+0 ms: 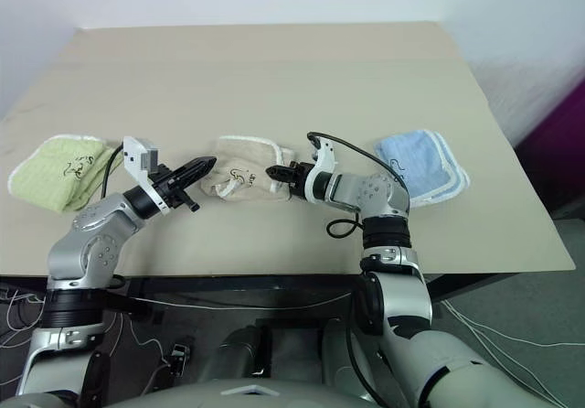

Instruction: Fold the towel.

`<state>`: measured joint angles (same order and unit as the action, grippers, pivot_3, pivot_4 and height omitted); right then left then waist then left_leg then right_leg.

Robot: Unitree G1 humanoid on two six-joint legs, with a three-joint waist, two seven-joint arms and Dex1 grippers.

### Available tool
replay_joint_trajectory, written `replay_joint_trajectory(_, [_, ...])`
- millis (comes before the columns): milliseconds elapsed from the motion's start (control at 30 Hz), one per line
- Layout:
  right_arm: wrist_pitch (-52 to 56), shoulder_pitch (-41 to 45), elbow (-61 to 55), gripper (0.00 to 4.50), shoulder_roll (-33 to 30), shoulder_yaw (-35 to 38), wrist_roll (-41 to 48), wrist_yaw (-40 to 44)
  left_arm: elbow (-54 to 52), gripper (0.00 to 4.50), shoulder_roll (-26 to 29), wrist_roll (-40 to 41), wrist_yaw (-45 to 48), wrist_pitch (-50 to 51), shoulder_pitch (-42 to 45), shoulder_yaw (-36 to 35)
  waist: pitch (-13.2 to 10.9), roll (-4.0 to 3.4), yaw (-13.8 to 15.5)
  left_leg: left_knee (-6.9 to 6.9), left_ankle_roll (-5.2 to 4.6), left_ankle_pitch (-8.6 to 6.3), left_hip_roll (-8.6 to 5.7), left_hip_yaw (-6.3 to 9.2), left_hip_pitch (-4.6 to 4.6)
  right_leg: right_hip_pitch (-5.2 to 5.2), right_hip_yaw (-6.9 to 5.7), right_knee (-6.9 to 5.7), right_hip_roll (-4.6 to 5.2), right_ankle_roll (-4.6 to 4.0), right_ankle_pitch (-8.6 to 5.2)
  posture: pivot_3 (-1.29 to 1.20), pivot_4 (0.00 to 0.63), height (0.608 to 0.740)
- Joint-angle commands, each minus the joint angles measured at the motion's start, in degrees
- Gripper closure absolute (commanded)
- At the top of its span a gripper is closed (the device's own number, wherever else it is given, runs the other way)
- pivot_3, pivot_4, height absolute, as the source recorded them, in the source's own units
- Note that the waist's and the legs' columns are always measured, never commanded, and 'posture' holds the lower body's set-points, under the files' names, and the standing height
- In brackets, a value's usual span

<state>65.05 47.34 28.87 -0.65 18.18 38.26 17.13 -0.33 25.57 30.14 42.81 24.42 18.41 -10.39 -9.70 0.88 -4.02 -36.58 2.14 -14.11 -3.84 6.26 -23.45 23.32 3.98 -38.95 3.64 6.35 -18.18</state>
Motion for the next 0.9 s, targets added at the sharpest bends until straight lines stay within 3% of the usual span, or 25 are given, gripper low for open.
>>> replay_joint_trajectory(33, [0.3, 0.0, -1.2, 4.01, 0.1, 0.9, 1.1, -0.1, -2.3, 4.5, 0.6, 0.8, 0.4, -0.2, 0.2, -0.5, 0.0, 0.0, 0.0, 0.0, 0.01, 0.0, 0.0, 0.0, 0.01, -0.01, 0.0, 0.0, 0.0, 0.0, 0.0, 0.0, 0.15, 0.74])
replay_joint_trajectory(100, [0.8, -0.7, -2.5, 4.49, -0.3, 2.0, 2.1, -0.6, -2.4, 4.5, 0.6, 0.8, 0.5, -0.2, 0.2, -0.4, 0.0, 0.0, 0.1, 0.0, 0.02, 0.01, 0.01, 0.0, 0.03, -0.03, 0.0, -0.01, 0.0, -0.01, 0.0, 0.0, 0.15, 0.74])
replay_joint_trajectory(267, [2.3, -2.5, -6.9, 4.49, -1.9, 5.6, 4.9, -2.7, -2.3, 4.5, 0.6, 0.6, 0.7, -0.2, 0.3, -0.1, 0.0, 0.0, 0.6, 0.0, 0.02, 0.01, -0.08, 0.01, 0.01, -0.04, -0.01, 0.01, 0.06, -0.01, 0.0, 0.0, 0.15, 0.74])
replay_joint_trajectory(400, [4.6, -1.8, -13.8, 4.49, -3.8, 13.5, 10.6, -8.5, -2.5, 4.5, 0.5, 0.5, 0.7, -0.1, 0.2, 0.2, 0.0, -0.02, 1.7, -0.01, 0.01, 0.01, -0.15, 0.01, -0.03, -0.02, 0.0, 0.02, 0.08, -0.01, 0.0, 0.0, 0.15, 0.74])
replay_joint_trajectory(667, [2.1, 0.9, -23.4, 4.49, -12.0, 31.0, 22.2, -24.7, -1.6, 4.5, 0.1, -0.1, 1.6, -0.3, 0.7, 1.9, 0.0, -0.03, 1.7, 0.06, 0.01, 0.01, -0.16, 0.03, -0.09, 0.0, -0.01, 0.13, 0.14, -0.01, 0.0, 0.0, 0.15, 0.74])
replay_joint_trajectory(767, [1.1, -1.7, -28.0, 4.49, -14.4, 36.1, 25.8, -33.3, -0.6, 4.5, -0.3, -0.6, 1.9, -0.6, 1.7, 3.0, 0.0, -0.03, 1.7, 0.1, 0.0, 0.02, -0.14, 0.03, -0.09, -0.01, -0.01, 0.17, 0.15, -0.01, 0.0, 0.0, 0.15, 0.74])
replay_joint_trajectory(900, [-1.1, -7.9, -34.2, 4.49, -12.7, 40.1, 31.0, -44.9, 0.5, 4.5, -0.9, -0.9, 2.6, -1.1, 2.3, 3.8, 0.0, -0.03, 1.5, 0.14, -0.01, 0.02, -0.08, 0.0, -0.08, -0.02, 0.01, 0.21, 0.11, -0.01, 0.0, 0.0, 0.15, 0.74])
